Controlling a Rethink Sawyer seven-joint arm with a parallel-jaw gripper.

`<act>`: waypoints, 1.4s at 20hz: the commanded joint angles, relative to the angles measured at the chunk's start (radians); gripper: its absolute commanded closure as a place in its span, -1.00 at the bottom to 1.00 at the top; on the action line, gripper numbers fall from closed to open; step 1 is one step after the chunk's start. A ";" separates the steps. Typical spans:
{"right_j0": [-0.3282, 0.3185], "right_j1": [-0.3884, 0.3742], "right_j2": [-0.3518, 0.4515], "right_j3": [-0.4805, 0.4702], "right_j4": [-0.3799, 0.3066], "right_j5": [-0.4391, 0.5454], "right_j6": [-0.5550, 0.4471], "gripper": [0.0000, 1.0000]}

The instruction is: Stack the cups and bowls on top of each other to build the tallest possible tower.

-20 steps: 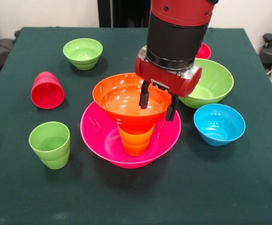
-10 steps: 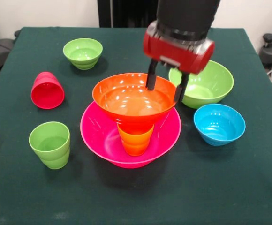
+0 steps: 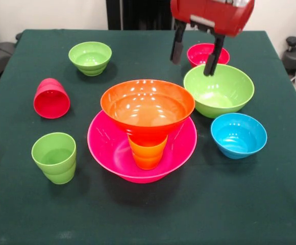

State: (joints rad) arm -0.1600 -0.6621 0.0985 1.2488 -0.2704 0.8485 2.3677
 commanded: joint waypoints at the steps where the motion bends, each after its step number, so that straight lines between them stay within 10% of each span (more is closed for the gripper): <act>1: 0.029 -0.047 -0.001 0.177 0.001 0.038 0.011 -1.00; 12: 0.062 -0.152 -0.024 0.453 0.035 -0.072 0.031 -1.00; 28: -0.131 -0.396 0.030 0.825 -0.103 -0.329 -0.217 -1.00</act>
State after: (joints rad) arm -0.2035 -0.9820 0.0576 1.8956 -0.2718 0.6058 2.3677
